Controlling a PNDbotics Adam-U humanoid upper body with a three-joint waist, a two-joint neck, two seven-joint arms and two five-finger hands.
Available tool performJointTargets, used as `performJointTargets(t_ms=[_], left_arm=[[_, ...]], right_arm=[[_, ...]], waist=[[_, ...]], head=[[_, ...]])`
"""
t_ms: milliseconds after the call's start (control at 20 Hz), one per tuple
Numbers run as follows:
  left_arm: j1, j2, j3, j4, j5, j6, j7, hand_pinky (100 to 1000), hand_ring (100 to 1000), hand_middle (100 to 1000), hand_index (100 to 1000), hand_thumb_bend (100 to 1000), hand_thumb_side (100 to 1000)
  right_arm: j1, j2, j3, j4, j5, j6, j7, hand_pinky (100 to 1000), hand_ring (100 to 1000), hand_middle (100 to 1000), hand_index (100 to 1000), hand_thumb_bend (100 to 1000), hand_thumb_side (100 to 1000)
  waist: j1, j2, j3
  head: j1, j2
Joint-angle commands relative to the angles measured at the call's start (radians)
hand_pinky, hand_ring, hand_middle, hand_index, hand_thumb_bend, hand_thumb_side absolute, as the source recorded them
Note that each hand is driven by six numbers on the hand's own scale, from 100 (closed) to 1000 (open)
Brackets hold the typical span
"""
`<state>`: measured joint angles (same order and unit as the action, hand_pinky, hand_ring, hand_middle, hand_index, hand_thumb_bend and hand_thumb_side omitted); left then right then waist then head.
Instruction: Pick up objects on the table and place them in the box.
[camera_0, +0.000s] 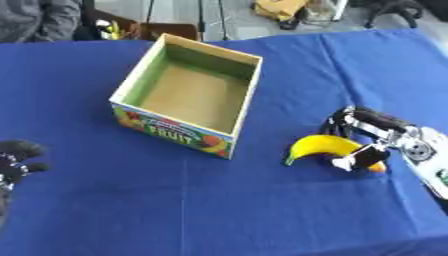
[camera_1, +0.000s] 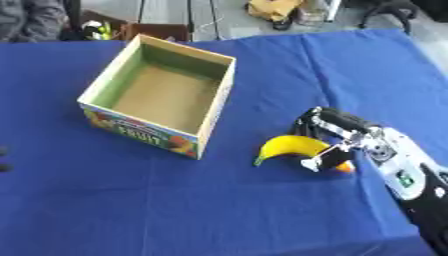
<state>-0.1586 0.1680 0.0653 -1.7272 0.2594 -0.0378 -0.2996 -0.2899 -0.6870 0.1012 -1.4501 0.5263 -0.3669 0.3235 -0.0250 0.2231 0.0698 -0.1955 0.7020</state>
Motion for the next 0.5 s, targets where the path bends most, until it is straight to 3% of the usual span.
performJointTargets(t_ms=[50,500], left_arm=[[-0.005,0.017,-0.001,-0.010,0.000,-0.001,-0.001,661,739,632,696,263,1000],[0.000,0.019,0.000,-0.009,0.000,-0.001,0.000,662,739,632,696,263,1000]], right_arm=[[-0.016,-0.048,-0.019,-0.042,-0.016,0.004,-0.008,436,367,396,524,225,163],[-0.067,-0.103,-0.028,-0.113,-0.062,0.007,-0.007,437,367,395,521,229,155]], waist=[[-0.001,-0.017,-0.001],[-0.004,-0.026,-0.005]], head=[[0.002,0.004],[0.006,0.008]])
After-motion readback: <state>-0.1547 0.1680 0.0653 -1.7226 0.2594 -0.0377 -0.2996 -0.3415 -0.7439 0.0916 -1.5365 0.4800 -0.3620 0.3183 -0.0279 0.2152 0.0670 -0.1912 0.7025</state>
